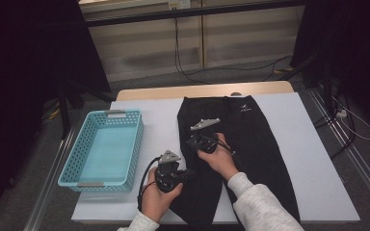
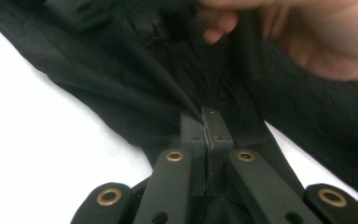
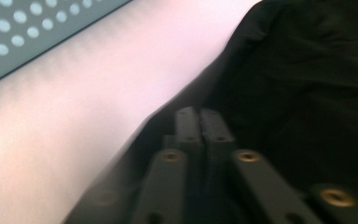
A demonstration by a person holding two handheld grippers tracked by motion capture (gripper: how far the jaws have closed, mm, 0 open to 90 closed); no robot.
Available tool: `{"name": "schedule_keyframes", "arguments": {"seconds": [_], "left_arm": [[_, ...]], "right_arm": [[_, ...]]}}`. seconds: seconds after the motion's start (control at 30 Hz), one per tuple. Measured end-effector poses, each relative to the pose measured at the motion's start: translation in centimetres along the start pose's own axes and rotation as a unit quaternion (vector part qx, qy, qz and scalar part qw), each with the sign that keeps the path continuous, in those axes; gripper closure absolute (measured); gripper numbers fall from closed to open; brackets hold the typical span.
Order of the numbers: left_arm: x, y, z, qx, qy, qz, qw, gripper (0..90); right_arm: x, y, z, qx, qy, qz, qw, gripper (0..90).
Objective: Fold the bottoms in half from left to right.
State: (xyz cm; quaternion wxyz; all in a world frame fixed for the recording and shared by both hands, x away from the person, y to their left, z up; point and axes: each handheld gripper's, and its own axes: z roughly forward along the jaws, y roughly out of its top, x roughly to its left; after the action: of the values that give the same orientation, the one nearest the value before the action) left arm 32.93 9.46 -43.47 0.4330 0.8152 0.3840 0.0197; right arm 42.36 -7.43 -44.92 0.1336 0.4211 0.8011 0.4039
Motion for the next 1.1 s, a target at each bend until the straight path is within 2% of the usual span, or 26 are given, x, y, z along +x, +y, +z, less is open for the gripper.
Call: {"name": "schedule_keyframes", "arguments": {"seconds": [0.13, 0.27, 0.4, 0.47, 0.53, 0.63, 0.7, 0.73, 0.77, 0.83, 0.9, 0.93, 1.1], "left_arm": [[-0.1, 0.3, 0.1, -0.010, -0.005, -0.003, 0.9999, 89.2], [-0.4, 0.5, 0.5, -0.016, -0.011, -0.001, 0.9998, 89.2], [-0.9, 0.7, 1.2, -0.011, -0.025, 0.001, 0.9996, 89.2], [-1.1, 0.8, 1.5, -0.009, -0.028, 0.002, 0.9996, 89.2], [-1.4, 0.8, 1.9, -0.008, -0.032, 0.005, 0.9994, 89.2], [-1.4, 0.8, 2.1, -0.001, -0.034, 0.007, 0.9994, 89.2], [-1.2, 0.7, 2.1, -0.002, -0.033, 0.003, 0.9994, 89.1], [-1.2, 0.7, 2.1, -0.002, -0.033, 0.001, 0.9995, 89.1], [-1.1, 0.6, 2.1, -0.001, -0.033, 0.001, 0.9995, 89.2], [-1.0, 0.6, 2.1, -0.003, -0.032, 0.000, 0.9995, 89.1], [-0.9, 0.5, 2.0, -0.002, -0.032, 0.000, 0.9995, 89.1], [-1.0, 0.5, 2.0, -0.002, -0.033, -0.001, 0.9994, 89.1], [-1.0, 0.2, 2.2, 0.005, -0.035, -0.001, 0.9994, 89.1]], "right_arm": [[-1.6, -0.2, -2.2, -0.015, -0.012, 0.014, 0.9997, 90.0], [-3.1, -0.8, -5.0, -0.029, -0.028, 0.017, 0.9991, 90.0], [-3.9, -2.0, -7.4, -0.018, -0.045, 0.015, 0.9987, 90.0], [-4.2, -2.7, -7.9, -0.014, -0.045, 0.016, 0.9988, 90.0], [-4.4, -3.5, -8.3, -0.001, -0.058, 0.014, 0.9982, 90.0], [-4.6, -4.7, -8.0, 0.017, -0.055, 0.007, 0.9983, 87.5], [-4.7, -4.9, -7.5, 0.015, -0.046, 0.004, 0.9988, 80.0], [-4.6, -4.8, -7.1, 0.016, -0.057, -0.003, 0.9982, 75.8], [-4.6, -4.6, -6.8, 0.015, -0.061, -0.009, 0.9980, 74.2], [-4.4, -3.8, -5.7, 0.007, -0.070, -0.017, 0.9974, 64.8], [-4.4, -3.1, -4.8, 0.006, -0.074, -0.030, 0.9967, 62.5], [-4.4, -2.7, -4.2, 0.006, -0.078, -0.030, 0.9965, 58.5], [-4.5, -0.7, -1.7, 0.005, -0.077, -0.039, 0.9963, 53.5]]}}
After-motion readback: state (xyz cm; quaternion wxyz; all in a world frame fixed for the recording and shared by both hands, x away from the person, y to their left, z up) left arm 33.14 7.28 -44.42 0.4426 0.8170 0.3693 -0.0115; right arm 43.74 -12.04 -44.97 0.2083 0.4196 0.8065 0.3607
